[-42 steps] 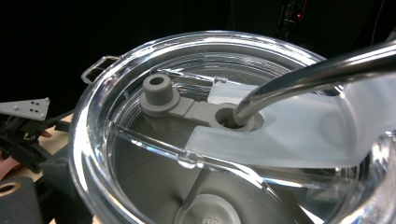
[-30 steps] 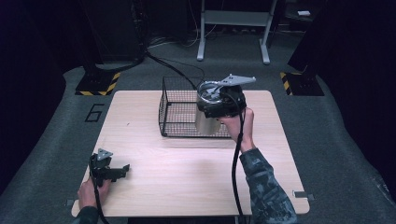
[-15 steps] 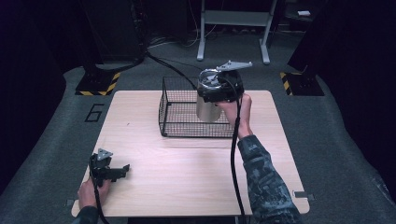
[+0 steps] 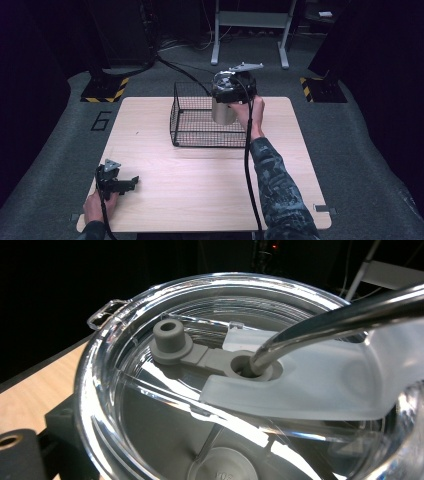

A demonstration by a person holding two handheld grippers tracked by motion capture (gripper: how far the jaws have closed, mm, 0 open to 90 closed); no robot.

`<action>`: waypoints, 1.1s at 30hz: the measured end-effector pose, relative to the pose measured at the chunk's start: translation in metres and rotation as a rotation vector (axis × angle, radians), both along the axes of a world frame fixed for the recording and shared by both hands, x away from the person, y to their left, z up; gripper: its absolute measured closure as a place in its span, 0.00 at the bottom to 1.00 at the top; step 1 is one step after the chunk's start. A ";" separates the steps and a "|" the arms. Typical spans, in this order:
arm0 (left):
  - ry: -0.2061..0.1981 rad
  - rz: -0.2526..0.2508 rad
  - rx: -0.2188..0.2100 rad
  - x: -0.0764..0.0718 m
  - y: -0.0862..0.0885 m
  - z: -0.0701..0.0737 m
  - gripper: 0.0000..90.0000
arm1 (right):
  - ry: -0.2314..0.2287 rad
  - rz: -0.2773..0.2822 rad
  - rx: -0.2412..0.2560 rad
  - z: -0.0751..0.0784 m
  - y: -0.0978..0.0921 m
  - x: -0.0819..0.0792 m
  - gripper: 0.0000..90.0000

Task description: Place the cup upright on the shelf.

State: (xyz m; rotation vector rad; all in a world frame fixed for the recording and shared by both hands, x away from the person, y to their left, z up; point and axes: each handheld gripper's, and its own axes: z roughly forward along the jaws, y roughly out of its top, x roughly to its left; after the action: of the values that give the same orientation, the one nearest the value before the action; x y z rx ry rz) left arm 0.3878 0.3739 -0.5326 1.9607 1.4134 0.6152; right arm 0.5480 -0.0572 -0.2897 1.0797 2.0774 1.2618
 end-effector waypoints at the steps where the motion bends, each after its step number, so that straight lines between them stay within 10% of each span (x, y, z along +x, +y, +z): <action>1: -0.001 0.000 0.001 0.000 0.000 0.000 0.00 | 0.006 -0.007 0.002 -0.002 0.000 0.002 0.04; 33: 0.007 -0.007 0.005 0.000 0.000 0.000 0.00 | 0.063 -0.070 -0.015 -0.063 0.023 0.046 0.04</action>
State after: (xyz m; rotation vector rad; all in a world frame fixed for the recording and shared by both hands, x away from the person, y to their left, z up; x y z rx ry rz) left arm 0.3874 0.3743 -0.5322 1.9729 1.4104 0.6102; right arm 0.5939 -0.0339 -0.3524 1.1889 2.0726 1.1907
